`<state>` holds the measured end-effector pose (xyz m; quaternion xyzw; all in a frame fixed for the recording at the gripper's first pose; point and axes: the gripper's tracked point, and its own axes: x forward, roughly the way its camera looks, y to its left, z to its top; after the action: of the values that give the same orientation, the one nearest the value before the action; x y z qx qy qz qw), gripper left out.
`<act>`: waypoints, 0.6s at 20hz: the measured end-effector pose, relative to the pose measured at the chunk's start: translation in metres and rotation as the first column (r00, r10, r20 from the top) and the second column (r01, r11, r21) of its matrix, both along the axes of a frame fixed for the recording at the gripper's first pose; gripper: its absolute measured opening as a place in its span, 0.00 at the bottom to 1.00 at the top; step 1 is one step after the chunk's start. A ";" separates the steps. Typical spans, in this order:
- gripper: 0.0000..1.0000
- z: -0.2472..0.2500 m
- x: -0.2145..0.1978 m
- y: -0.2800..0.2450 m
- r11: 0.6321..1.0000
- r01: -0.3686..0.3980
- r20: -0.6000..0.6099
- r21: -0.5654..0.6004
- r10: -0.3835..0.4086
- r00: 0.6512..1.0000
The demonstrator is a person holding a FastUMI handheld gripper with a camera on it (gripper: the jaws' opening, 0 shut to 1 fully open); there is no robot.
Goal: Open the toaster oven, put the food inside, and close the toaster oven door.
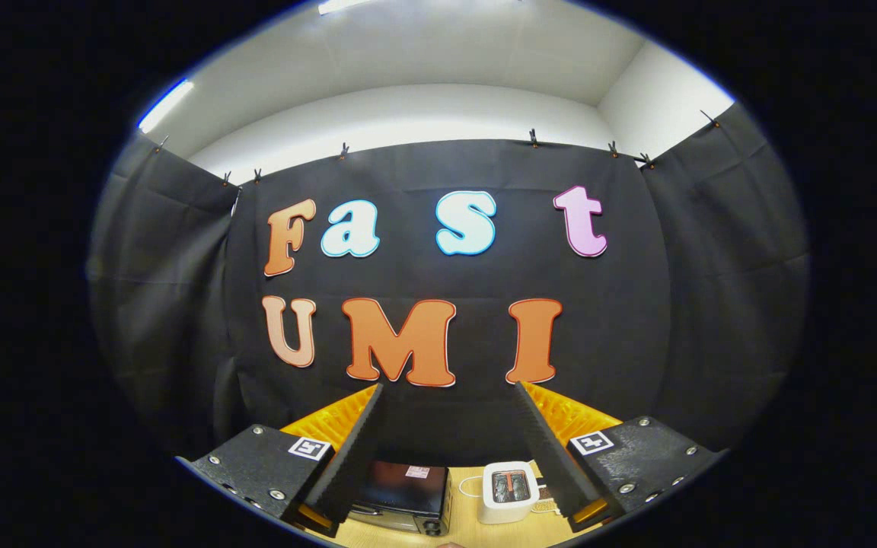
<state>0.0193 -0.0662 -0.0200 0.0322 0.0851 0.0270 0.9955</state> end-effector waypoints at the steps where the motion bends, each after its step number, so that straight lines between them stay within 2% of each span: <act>1: 0.98 0.007 0.000 -0.001 1.000 0.003 0.015 -0.008 -0.003 1.000; 7: 0.98 0.040 -0.003 -0.005 0.996 0.016 0.093 -0.083 -0.008 0.996; 12: 0.98 0.054 -0.008 0.004 0.993 -0.008 0.133 -0.120 0.024 0.991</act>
<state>0.0111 -0.0623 0.0337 -0.0301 0.0198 0.0321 0.9988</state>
